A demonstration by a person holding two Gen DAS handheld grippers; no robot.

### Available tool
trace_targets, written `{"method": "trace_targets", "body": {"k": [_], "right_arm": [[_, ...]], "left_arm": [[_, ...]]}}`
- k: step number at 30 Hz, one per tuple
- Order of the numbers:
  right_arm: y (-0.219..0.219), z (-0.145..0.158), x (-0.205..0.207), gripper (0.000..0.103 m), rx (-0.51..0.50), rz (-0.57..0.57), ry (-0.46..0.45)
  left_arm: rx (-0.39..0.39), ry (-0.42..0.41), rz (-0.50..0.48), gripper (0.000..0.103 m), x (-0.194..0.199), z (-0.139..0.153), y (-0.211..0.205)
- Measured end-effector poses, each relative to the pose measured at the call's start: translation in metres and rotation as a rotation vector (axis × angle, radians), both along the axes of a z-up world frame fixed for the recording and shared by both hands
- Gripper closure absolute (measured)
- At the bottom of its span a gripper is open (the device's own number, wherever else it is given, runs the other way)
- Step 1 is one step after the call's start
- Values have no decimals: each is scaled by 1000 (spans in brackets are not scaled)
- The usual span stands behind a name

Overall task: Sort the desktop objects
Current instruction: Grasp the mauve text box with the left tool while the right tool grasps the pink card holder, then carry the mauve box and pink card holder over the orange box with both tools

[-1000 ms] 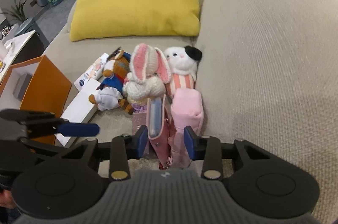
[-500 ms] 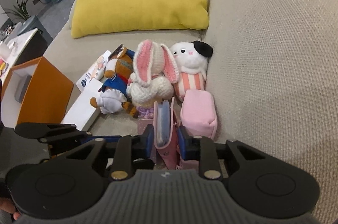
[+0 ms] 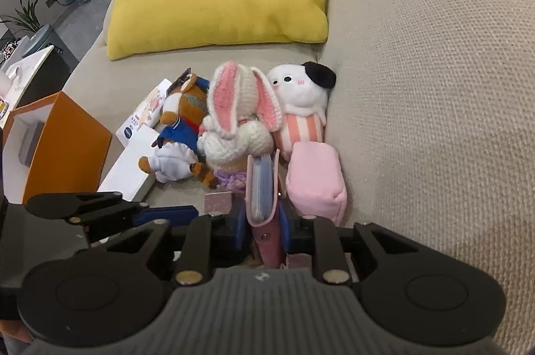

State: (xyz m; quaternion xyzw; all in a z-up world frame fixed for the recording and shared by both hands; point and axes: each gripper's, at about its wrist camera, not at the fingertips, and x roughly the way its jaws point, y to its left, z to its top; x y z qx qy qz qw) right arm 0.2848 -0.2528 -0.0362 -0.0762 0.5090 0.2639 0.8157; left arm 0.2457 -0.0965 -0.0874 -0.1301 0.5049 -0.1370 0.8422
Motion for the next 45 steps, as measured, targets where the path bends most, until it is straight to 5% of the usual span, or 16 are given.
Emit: {"method": "trace_targets", "body": {"k": [10,17,25,36,45], "right_arm": [[12,-9,7,83,-52,22,14],[15,-1,-8,85,-98,51,-15],[15,26,-32,85,-52,46,-72],[43,105,-105,85,134,104,-204],[119,140,-145,85,273,216,-255]], "left_arm": [[6,69,27,68,6,-7,4],[-5,70,51,75,-5,3,13],[2,19,83,78,-34,49,40],[56,-133,119,77,-103,135,102],[167,-182,259,77,-134,161,181]]}}
